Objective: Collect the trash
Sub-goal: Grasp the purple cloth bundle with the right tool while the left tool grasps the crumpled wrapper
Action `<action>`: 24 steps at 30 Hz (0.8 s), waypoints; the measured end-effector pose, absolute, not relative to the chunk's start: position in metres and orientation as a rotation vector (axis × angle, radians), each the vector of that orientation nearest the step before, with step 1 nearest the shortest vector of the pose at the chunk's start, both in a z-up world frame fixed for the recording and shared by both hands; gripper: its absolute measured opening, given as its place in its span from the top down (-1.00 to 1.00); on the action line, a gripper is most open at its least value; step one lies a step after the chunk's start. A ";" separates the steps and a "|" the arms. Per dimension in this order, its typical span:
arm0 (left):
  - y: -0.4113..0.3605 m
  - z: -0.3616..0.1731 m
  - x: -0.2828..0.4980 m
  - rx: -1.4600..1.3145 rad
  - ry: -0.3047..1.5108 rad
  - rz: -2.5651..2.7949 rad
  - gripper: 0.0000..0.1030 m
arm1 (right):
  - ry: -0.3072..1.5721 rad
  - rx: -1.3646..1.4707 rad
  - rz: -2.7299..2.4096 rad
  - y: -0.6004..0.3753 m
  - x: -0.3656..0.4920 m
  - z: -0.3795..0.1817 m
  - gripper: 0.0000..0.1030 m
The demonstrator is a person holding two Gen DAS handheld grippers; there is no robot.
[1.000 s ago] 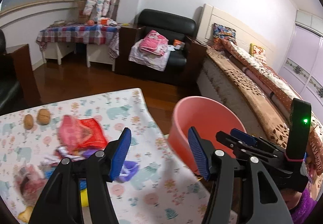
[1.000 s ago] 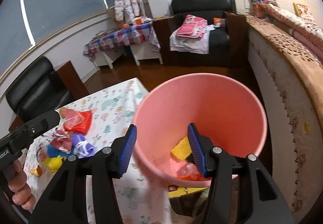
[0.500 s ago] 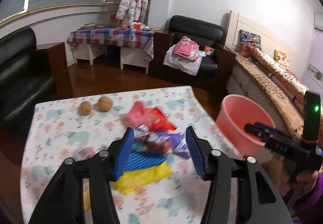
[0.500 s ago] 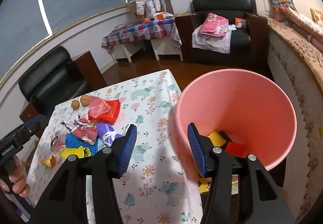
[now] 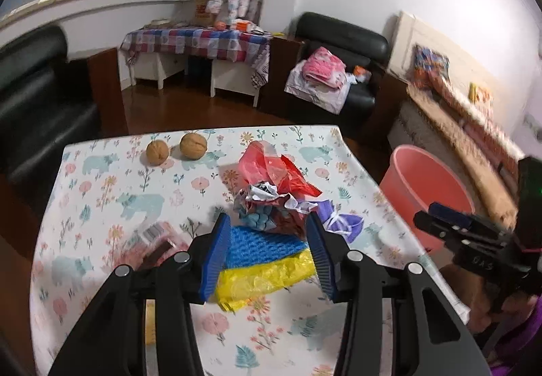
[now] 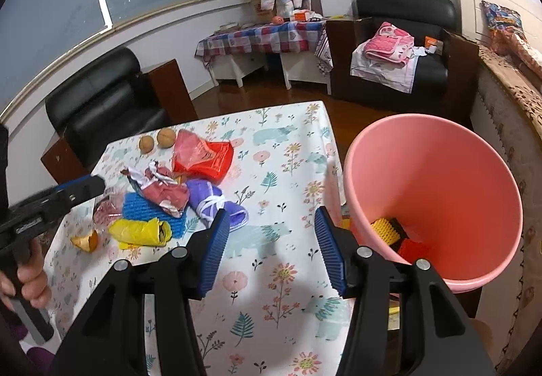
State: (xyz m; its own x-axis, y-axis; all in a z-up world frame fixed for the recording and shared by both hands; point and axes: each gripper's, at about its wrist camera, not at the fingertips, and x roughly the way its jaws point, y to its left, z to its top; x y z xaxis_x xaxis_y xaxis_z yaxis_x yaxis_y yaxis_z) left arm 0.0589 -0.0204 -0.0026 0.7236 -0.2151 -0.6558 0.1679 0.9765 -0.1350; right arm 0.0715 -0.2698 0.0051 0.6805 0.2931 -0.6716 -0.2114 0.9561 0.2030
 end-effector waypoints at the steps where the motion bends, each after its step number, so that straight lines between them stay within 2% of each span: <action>1: -0.022 -0.006 0.062 -0.042 0.739 -0.212 0.10 | 0.779 0.114 0.286 -0.269 0.072 0.004 -0.02; 6: -0.019 -0.023 0.082 -0.004 0.785 -0.231 0.12 | 0.795 0.112 0.292 -0.268 0.075 0.000 -0.02; 12: -0.022 -0.032 0.098 0.018 0.792 -0.272 0.27 | 0.825 0.104 0.305 -0.259 0.083 -0.007 -0.02; 14: -0.025 -0.036 0.102 0.028 0.800 -0.290 0.48 | 0.831 0.098 0.310 -0.256 0.086 -0.009 -0.02; 16: -0.026 -0.039 0.105 0.029 0.808 -0.306 0.55 | 0.837 0.095 0.314 -0.252 0.089 -0.011 -0.02; 20: -0.025 -0.041 0.106 0.011 0.804 -0.325 0.88 | 0.853 0.090 0.329 -0.247 0.095 -0.014 -0.02; 24: -0.020 -0.035 0.101 -0.035 0.785 -0.333 0.93 | 0.865 0.093 0.360 -0.240 0.102 -0.016 -0.02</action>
State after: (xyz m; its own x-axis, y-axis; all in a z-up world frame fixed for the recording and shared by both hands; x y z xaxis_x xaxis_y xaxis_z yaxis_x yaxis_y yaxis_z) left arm 0.1007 -0.0198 -0.0351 0.6579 -0.3069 -0.6878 0.2809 0.9473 -0.1541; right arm 0.1017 -0.2401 -0.0161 0.5925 0.3467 -0.7271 -0.2721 0.9357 0.2245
